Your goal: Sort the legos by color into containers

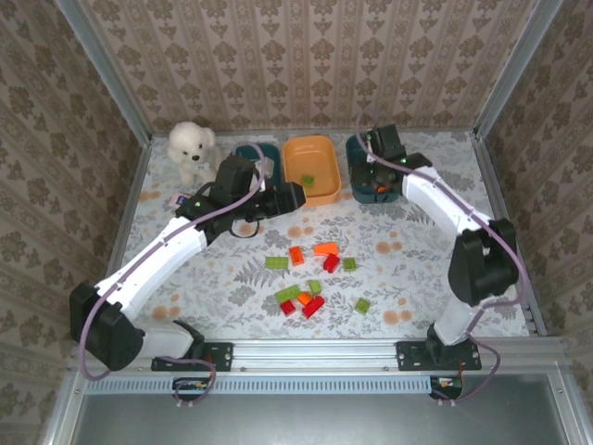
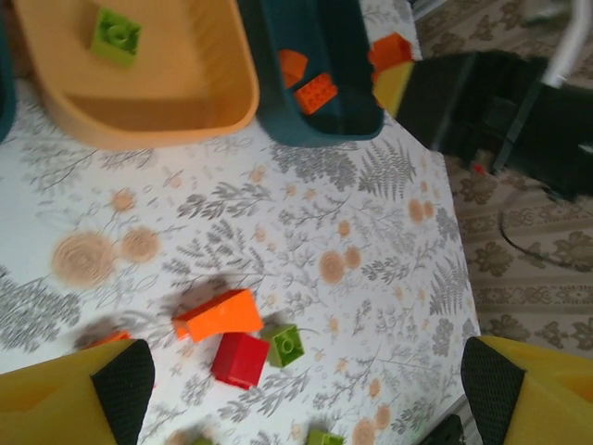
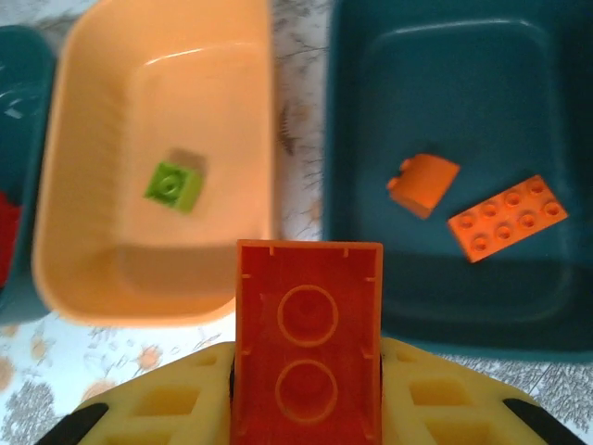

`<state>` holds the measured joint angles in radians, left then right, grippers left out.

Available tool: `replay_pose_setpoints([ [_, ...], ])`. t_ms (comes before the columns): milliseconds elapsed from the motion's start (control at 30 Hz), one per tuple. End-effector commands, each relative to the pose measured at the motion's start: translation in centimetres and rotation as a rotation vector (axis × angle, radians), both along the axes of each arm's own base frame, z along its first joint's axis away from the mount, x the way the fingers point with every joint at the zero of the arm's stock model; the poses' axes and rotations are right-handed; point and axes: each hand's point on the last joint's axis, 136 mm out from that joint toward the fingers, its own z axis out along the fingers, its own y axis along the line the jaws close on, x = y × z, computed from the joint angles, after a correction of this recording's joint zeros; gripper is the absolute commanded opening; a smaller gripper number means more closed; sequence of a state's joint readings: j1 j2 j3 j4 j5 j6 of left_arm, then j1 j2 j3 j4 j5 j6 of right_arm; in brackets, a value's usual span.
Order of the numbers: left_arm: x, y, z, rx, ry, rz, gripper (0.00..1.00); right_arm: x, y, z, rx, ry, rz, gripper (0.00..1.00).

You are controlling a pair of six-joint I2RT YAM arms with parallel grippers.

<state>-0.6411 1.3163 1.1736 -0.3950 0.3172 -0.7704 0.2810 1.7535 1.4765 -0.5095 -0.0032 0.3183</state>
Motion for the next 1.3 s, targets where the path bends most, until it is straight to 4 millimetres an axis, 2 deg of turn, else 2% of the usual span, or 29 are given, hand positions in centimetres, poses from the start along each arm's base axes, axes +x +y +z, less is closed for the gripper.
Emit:
replay_pose_setpoints([
  [0,0.4,-1.4,1.6,-0.024,-0.052,-0.046,0.89,0.4,-0.1,-3.2,0.1,0.18,0.037,0.31],
  [100,0.5,-1.9,1.3,-0.018,-0.046,-0.049,0.89,1.0,-0.4,-5.4,0.146,0.309,0.066,0.31],
  [267,0.0,-2.5,0.8,-0.012,-0.046,-0.066,0.89,1.6,-2.6,-8.3,0.161,0.376,0.022,0.32],
  [400,-0.4,-3.1,0.9,-0.02,-0.054,-0.081,0.89,1.9,-2.3,-10.1,0.186,0.426,0.047,0.32],
  [767,-0.4,-3.9,0.2,-0.014,-0.032,-0.089,0.89,2.3,-2.1,-12.4,0.182,0.485,0.05,0.35],
  [800,-0.4,-3.9,0.2,-0.014,-0.032,-0.09,0.89,2.4,-2.2,-12.6,0.179,0.486,0.046,0.36],
  [900,-0.5,-4.1,0.2,-0.012,-0.026,-0.1,0.89,2.7,-2.5,-12.8,0.162,0.486,0.035,0.48],
  [1033,-0.9,-4.2,-0.3,0.022,-0.026,-0.138,0.89,3.4,-2.6,-10.9,0.144,0.435,0.031,0.59],
  [1100,-1.3,-4.3,-0.6,0.053,-0.029,-0.172,0.88,3.8,-2.5,-8.9,0.133,0.385,0.034,0.6],
  [1267,-4.0,-5.4,-2.5,0.163,-0.041,-0.344,0.85,3.9,-2.1,-1.7,0.129,0.216,0.03,0.58],
])
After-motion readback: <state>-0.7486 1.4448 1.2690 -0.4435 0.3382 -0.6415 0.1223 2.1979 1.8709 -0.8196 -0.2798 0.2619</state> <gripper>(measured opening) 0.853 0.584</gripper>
